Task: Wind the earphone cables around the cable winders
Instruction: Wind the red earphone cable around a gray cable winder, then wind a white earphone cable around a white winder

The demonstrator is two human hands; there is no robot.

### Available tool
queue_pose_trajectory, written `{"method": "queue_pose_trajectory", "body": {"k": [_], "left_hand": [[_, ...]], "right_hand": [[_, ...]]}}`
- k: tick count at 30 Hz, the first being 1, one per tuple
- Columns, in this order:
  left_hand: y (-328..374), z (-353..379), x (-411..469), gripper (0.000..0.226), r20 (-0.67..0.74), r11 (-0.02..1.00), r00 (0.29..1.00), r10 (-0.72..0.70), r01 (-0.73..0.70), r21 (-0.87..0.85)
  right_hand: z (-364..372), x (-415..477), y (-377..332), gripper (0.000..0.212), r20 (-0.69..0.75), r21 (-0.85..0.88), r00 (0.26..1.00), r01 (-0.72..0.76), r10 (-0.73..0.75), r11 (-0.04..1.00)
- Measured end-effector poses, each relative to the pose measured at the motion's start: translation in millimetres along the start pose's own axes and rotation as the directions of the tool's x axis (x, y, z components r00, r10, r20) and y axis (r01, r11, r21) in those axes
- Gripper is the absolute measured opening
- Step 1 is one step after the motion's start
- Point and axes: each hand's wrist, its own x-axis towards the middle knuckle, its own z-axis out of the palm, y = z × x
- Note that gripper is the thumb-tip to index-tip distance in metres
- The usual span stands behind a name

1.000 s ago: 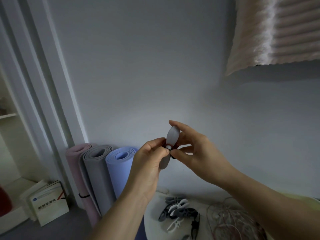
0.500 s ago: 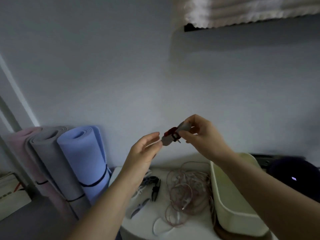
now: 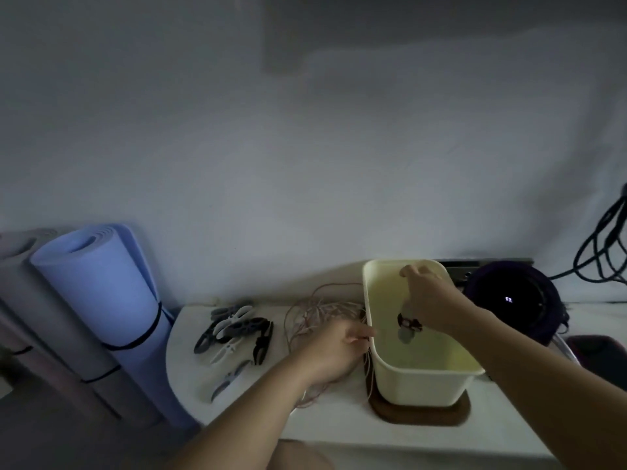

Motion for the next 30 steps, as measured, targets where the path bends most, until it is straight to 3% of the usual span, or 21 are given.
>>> {"method": "queue_pose_trajectory", "body": {"k": [3,8,11,14,16,19,23,26,28,30], "left_hand": [[-11,-12,-4,0.026,-0.045,0.999,0.999,-0.014,0.013,-0.03],[-54,-41,-22,0.019,-0.201,0.994,0.975,-0.097,0.084,-0.076],[-83,-57,-33,0.018,-0.297,0.99,0.945,-0.139,0.14,-0.018],[-109,-64,-42,0.027,-0.295,0.971,0.941,-0.167,0.21,0.119],[-124,-64,-46,0.029,-0.276,0.949,0.94,-0.199,0.255,0.184],[-140,-55,-48,0.028,-0.256,0.92,0.938,-0.232,0.297,0.254],[-149,-43,-48,0.035,-0.131,0.889,0.971,-0.199,0.235,0.392],[-153,-37,-46,0.042,-0.067,0.885,0.973,-0.222,0.23,0.404],[-155,-36,-43,0.044,-0.052,0.88,0.973,-0.226,0.227,0.417],[-155,-36,-42,0.041,-0.07,0.878,0.968,-0.241,0.248,0.409]], "right_hand": [[2,0,-17,0.049,-0.094,-0.023,0.993,0.075,-0.077,0.997],[13,-7,-61,0.032,-0.157,0.023,0.945,0.294,-0.287,0.955],[36,-6,-83,0.024,-0.048,0.037,0.924,0.382,-0.38,0.923],[67,-3,-100,0.028,0.191,0.015,0.865,0.47,-0.464,0.882],[88,-6,-105,0.032,0.35,0.006,0.811,0.498,-0.469,0.867],[112,-7,-101,0.032,0.471,-0.018,0.775,0.486,-0.422,0.874],[130,-4,-92,0.033,0.529,-0.073,0.763,0.478,-0.372,0.875],[135,1,-89,0.032,0.533,-0.098,0.763,0.484,-0.365,0.869],[134,7,-92,0.032,0.467,-0.123,0.812,0.451,-0.349,0.884],[127,15,-96,0.027,0.293,-0.079,0.897,0.369,-0.332,0.926]]}}
